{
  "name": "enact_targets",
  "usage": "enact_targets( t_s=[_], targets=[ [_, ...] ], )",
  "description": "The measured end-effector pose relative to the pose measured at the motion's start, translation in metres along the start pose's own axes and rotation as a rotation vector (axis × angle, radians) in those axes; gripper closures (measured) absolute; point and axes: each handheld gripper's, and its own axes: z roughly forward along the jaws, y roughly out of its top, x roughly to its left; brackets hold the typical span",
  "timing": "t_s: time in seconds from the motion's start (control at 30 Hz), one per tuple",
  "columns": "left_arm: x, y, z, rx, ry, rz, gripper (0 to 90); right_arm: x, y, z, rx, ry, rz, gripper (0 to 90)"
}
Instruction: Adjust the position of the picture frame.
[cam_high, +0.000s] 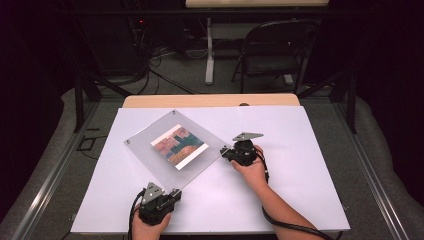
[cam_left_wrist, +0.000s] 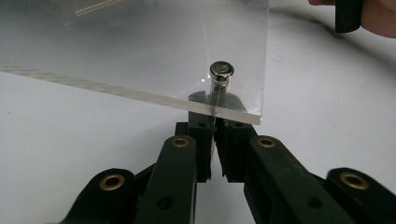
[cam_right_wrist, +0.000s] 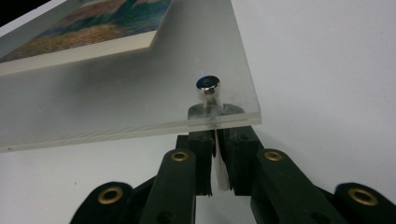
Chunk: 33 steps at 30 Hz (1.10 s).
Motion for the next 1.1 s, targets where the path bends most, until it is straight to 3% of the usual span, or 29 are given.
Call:
enact_targets(
  t_s=[0.6,1.1],
  targets=[
    [0.004,0.005,-0.001,0.001,-0.037,-0.001,85.1,0.005,-0.001,-0.010,0.008,-0.038,-0.073,84.6],
    [0.025,0.030,0.013,-0.042,-0.062,-0.023,85.1,0.008,-0.016,-0.058,-0.004,-0.078,-0.049,85.5]
  ],
)
